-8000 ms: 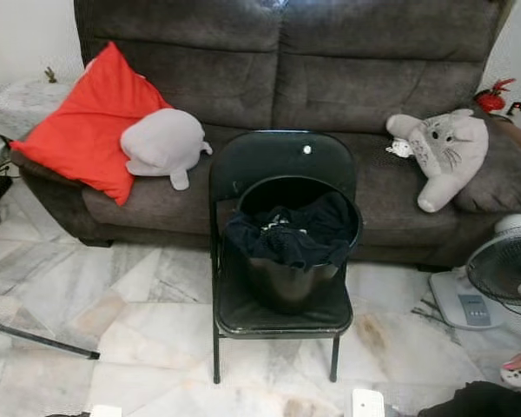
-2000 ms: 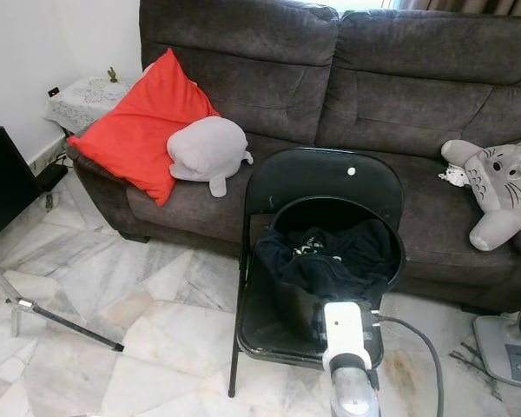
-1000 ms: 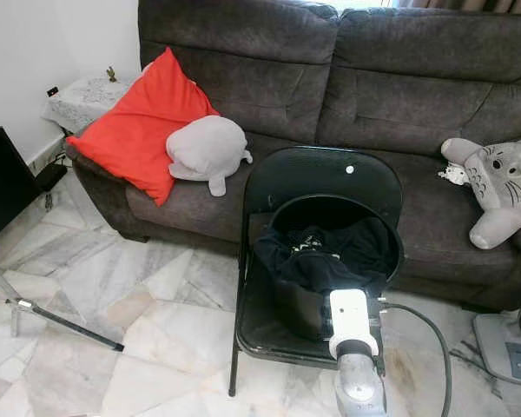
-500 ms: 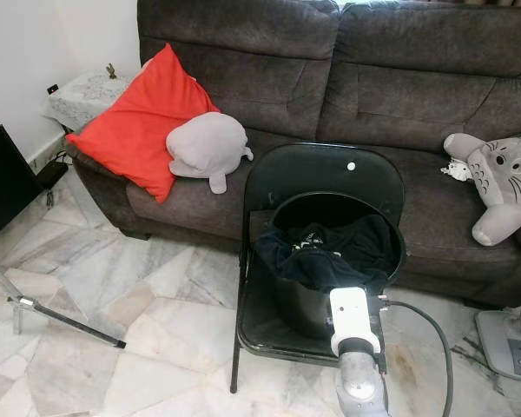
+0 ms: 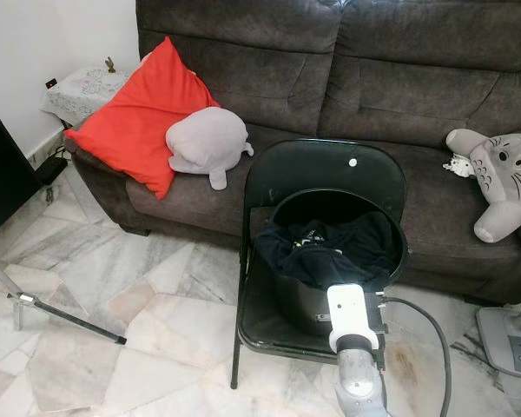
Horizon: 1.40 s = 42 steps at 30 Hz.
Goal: Hang hanger
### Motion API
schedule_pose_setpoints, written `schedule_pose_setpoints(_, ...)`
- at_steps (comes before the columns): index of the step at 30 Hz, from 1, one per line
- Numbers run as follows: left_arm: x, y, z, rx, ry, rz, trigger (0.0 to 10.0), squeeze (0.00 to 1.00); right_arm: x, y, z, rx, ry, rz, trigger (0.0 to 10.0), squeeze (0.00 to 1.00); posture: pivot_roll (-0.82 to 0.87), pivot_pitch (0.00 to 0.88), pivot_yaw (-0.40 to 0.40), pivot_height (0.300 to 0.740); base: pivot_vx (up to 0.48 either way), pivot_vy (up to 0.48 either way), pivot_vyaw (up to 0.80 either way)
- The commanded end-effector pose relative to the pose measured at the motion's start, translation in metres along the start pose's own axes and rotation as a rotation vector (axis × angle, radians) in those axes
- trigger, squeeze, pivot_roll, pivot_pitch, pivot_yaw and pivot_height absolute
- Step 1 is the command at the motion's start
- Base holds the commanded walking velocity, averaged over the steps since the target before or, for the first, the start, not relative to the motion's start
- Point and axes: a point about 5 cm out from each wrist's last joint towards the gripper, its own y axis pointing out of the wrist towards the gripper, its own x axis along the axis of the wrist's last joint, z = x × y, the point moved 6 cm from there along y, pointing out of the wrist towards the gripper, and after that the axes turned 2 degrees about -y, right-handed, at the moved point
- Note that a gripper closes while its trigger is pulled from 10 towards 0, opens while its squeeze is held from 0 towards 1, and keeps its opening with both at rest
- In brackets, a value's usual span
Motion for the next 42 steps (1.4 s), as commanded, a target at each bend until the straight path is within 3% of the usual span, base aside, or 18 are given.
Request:
schedule_pose_setpoints(1,-0.014,-0.003,-0.001,-0.001,0.004,0.043,10.0,0.00,-0.001,0.001,0.001,0.001,-0.010,0.001,0.0,0.00,-0.08,0.117,0.016,0.740,0.000,0.000,0.00)
schedule_pose_setpoints(11,-0.013,-0.003,0.003,0.002,0.007,0.046,10.0,0.00,0.002,0.001,0.000,0.000,-0.016,-0.012,0.0,0.00,-0.08,0.116,0.016,0.740,0.000,0.000,0.00)
schedule_pose_setpoints(19,-0.014,-0.003,0.004,0.005,0.011,0.048,10.0,0.00,0.019,0.001,-0.007,-0.026,-0.042,-0.083,0.0,0.00,-0.08,0.113,0.015,0.740,0.000,0.000,0.00)
schedule_pose_setpoints(24,-0.015,-0.003,0.003,0.005,0.011,0.051,10.0,0.00,0.039,0.001,-0.017,-0.069,-0.066,-0.173,0.0,0.00,-0.08,0.112,0.014,0.740,0.000,0.000,0.00)
schedule_pose_setpoints(26,-0.016,-0.003,0.003,0.005,0.010,0.052,10.0,0.00,0.060,-0.003,-0.025,-0.100,-0.078,-0.266,0.0,0.00,-0.08,0.110,0.013,0.740,0.000,0.000,0.00)
schedule_pose_setpoints(33,-0.015,-0.003,0.001,0.004,0.010,0.053,10.0,0.00,0.093,-0.015,-0.024,-0.070,-0.125,-0.411,0.0,0.00,-0.09,0.102,0.011,0.740,0.000,0.000,0.00)
schedule_pose_setpoints(42,-0.014,-0.002,-0.001,0.000,0.011,0.050,10.0,0.00,0.090,-0.021,-0.036,-0.122,-0.160,-0.386,0.0,0.00,-0.09,0.093,0.008,0.740,0.000,0.000,0.00)
